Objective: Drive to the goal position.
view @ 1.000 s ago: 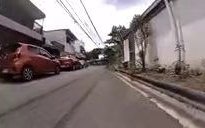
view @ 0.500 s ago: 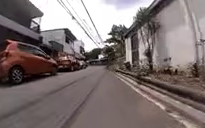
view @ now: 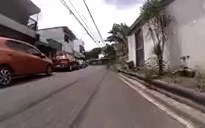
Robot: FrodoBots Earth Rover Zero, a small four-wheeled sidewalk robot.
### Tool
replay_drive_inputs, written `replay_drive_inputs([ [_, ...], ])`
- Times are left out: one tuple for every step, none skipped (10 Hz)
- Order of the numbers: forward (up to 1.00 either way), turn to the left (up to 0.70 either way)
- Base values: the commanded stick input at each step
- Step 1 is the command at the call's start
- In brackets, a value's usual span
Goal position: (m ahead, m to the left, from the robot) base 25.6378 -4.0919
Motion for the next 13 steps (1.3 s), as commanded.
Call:
replay_drive_inputs([
  [1.00, 0.00],
  [1.00, 0.00],
  [1.00, 0.00],
  [1.00, 0.00],
  [1.00, 0.00],
  [1.00, 0.00],
  [1.00, 0.00],
  [1.00, 0.00],
  [1.00, 0.00],
  [1.00, 0.00],
  [1.00, 0.00],
  [1.00, 0.00],
  [1.00, 0.00],
])
